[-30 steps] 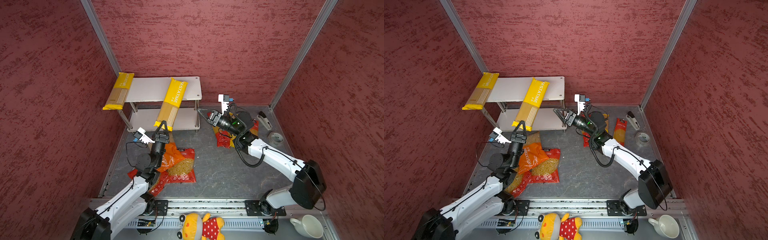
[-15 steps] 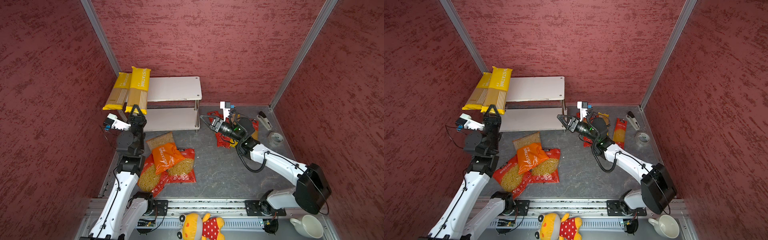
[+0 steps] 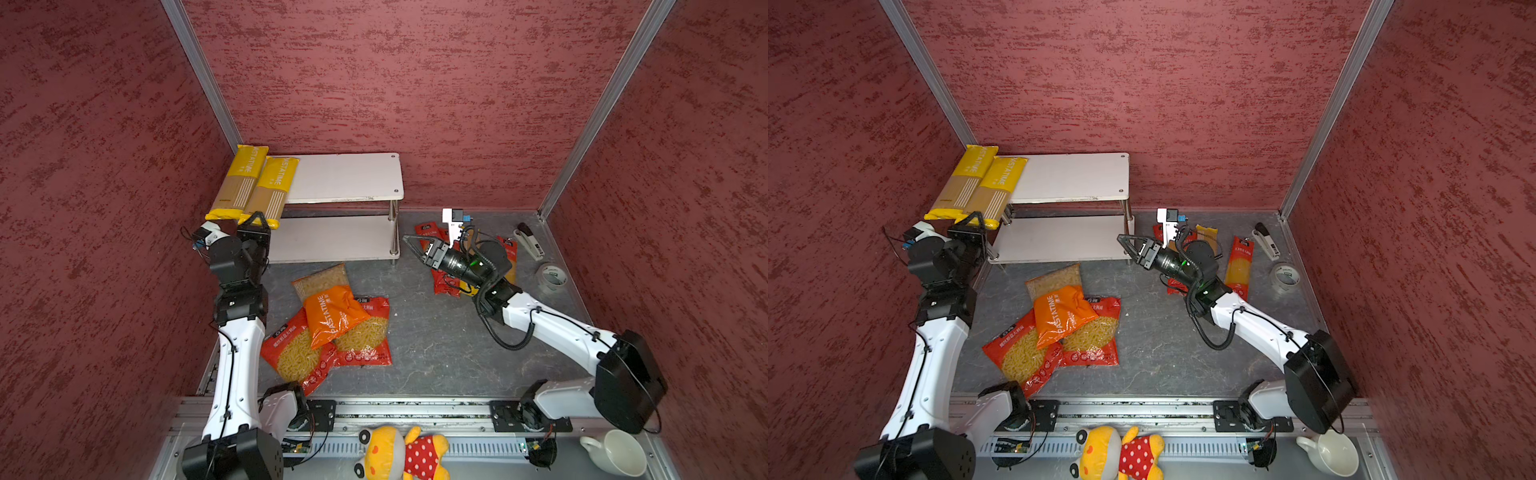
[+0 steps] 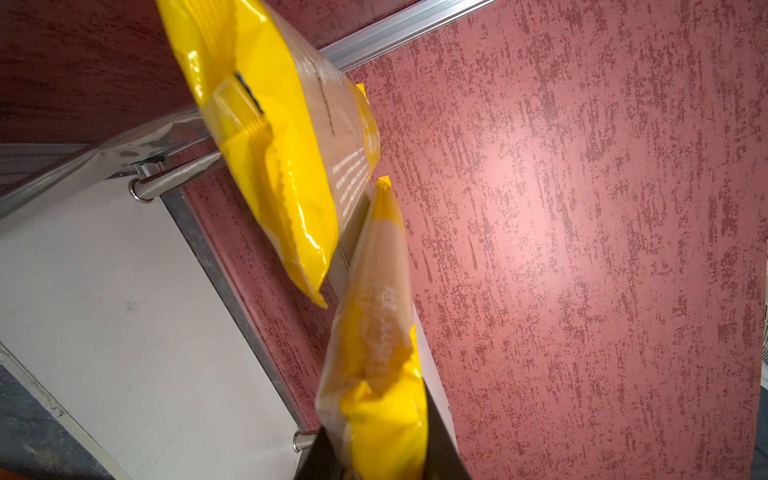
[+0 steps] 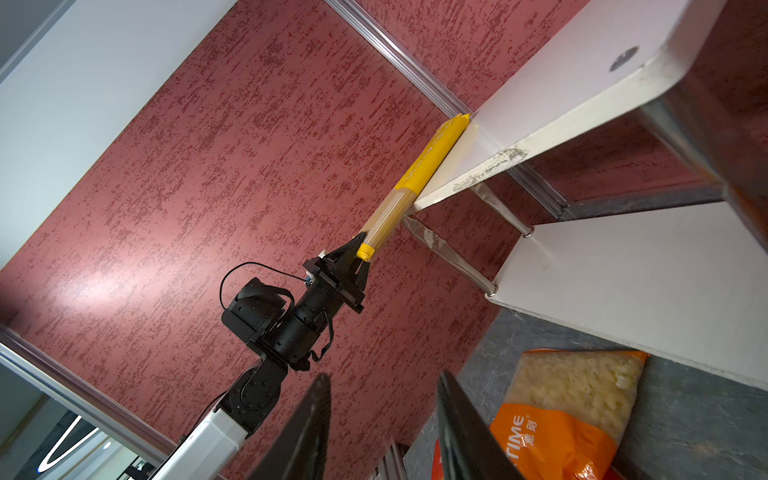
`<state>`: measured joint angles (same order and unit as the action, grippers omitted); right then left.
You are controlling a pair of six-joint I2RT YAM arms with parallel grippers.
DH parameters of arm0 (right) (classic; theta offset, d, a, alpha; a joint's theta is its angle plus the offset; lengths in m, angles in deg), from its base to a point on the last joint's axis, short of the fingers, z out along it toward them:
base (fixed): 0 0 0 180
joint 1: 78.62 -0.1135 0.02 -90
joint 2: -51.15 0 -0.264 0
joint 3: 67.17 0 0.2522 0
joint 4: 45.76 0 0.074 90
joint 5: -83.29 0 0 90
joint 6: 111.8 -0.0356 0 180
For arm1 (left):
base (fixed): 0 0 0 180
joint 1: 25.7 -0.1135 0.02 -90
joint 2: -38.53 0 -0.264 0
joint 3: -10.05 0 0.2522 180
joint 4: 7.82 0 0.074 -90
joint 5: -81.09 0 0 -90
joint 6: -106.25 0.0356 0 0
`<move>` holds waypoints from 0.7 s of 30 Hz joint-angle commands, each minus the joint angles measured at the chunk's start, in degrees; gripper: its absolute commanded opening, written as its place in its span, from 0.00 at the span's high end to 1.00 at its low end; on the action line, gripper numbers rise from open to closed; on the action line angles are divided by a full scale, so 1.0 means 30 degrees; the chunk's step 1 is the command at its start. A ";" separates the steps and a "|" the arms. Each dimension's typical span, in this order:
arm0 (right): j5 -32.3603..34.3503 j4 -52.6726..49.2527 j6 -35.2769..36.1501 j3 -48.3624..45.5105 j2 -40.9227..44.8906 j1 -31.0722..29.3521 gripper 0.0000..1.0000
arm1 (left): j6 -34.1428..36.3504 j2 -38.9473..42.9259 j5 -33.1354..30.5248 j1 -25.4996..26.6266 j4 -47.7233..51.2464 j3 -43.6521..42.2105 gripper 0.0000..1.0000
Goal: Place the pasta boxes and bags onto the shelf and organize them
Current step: 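Lower the pack beside the first pack and open the left gripper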
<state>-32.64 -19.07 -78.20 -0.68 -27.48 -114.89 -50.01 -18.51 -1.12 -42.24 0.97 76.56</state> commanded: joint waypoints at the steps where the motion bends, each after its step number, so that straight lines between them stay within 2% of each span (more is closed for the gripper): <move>1: 0.0608 0.1041 -0.0402 -0.0386 0.0358 0.0086 0.57 | -0.0542 -0.0488 0.0786 -0.0260 -0.2154 0.1196 1.00; 15: 0.0739 0.1105 -0.0391 -0.0650 0.0319 0.0079 0.58 | -0.0404 -0.2532 -0.0432 0.0356 -0.3787 0.1846 0.99; 18: 0.0850 0.1137 -0.0417 -0.0775 0.0393 0.0079 0.58 | -0.0137 -0.2580 -0.0366 0.0560 -0.3878 0.1607 0.87; 21: 0.0929 0.1108 -0.0386 -0.0819 0.0394 0.0081 0.58 | -0.0498 -0.2315 0.0058 0.0617 -0.4383 0.0841 0.69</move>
<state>-31.25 -17.37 -78.98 -2.78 -27.48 -114.89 -52.15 -26.57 -1.71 -41.01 -5.76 79.32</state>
